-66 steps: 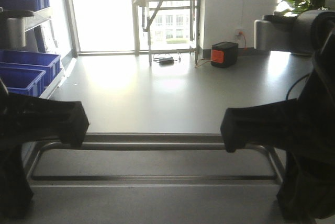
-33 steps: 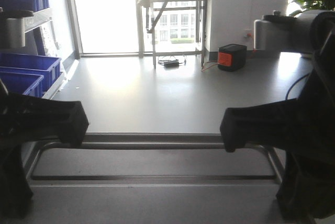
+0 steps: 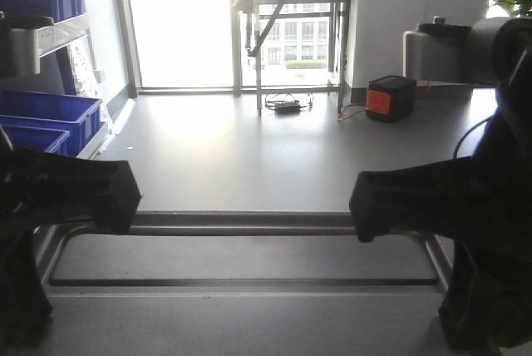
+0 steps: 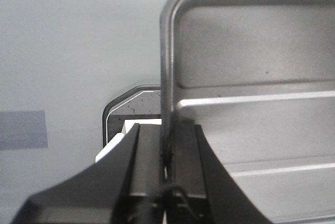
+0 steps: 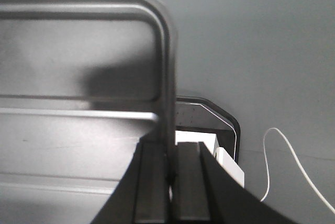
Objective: Grab silver tray and stack on right shelf
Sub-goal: 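Hold the tray in both grippers while the base turns away from the rack, then keep the tray held while the base drives toward the other shelf rack, then carry the tray up to the larger silver tray on the shelf, then extend both arms and lower the held tray onto the larger silver tray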
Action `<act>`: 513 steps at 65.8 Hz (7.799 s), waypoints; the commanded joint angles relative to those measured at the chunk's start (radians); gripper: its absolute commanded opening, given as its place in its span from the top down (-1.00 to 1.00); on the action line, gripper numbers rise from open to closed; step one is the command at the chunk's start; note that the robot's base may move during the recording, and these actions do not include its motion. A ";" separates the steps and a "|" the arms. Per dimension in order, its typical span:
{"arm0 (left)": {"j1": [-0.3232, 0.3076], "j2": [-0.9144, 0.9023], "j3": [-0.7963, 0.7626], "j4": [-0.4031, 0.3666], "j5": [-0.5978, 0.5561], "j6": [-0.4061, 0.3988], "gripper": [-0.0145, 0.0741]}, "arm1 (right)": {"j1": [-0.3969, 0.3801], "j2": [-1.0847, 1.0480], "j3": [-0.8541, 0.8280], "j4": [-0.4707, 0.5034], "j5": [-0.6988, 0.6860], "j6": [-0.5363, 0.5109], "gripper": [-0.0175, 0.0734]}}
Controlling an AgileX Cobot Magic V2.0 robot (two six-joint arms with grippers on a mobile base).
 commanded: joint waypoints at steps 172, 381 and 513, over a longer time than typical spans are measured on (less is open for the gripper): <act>-0.008 -0.027 -0.015 0.028 0.046 0.025 0.90 | -0.004 -0.028 -0.021 -0.054 0.016 -0.009 0.49; -0.008 -0.027 -0.015 0.028 0.046 0.025 0.90 | -0.004 -0.028 -0.021 -0.054 0.016 -0.009 0.49; -0.008 -0.027 -0.015 0.028 0.044 0.025 0.90 | -0.004 -0.028 -0.021 -0.054 0.016 -0.009 0.49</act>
